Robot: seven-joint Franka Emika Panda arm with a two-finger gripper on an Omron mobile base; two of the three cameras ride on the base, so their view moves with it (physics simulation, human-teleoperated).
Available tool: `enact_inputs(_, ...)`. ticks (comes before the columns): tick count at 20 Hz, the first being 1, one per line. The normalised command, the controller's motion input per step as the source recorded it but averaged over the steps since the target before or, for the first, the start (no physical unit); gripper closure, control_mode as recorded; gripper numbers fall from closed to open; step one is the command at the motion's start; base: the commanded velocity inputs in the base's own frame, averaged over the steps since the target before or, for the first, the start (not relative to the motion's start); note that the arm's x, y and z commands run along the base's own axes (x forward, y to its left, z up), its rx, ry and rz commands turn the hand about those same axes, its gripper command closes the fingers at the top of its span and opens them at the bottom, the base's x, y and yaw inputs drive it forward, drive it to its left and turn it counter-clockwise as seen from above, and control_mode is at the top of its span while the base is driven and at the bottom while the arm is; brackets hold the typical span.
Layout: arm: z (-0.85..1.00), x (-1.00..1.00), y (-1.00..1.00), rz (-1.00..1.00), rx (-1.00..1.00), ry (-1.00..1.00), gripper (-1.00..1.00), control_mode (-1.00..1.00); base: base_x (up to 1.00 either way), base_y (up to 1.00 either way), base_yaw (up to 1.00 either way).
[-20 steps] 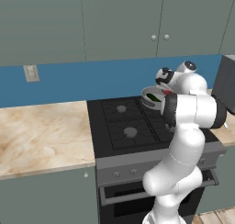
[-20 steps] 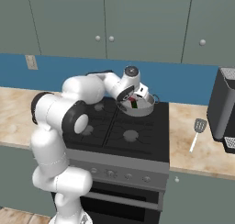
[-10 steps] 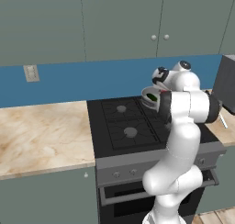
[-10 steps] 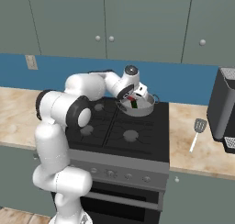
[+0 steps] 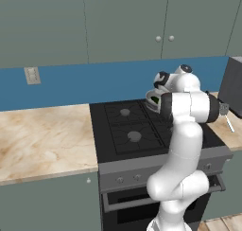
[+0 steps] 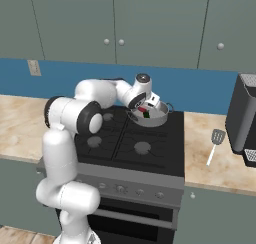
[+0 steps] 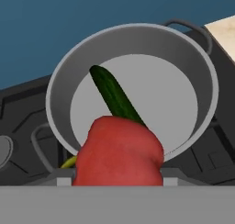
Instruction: Put the cucumber and bell pepper in the pot. Retrieve the spatula and lightly stir the vegetables in the pot.
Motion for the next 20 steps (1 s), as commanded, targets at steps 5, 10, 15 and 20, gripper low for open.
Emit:
enact_inputs(5,-0.05,0.08,0.00,0.00,0.00,0.00,1.00,-1.00,0.00,0.00,0.00)
enact_inputs(10,0.00,0.21,0.00,0.00,0.00,0.00,1.00,-1.00,0.00,0.00,0.00)
enact_inputs(15,0.00,0.25,0.00,0.00,0.00,0.00,1.00,-1.00,0.00,0.00,0.00)
enact_inputs(20,0.00,0.11,0.00,0.00,0.00,0.00,1.00,-1.00,0.00,0.00,0.00)
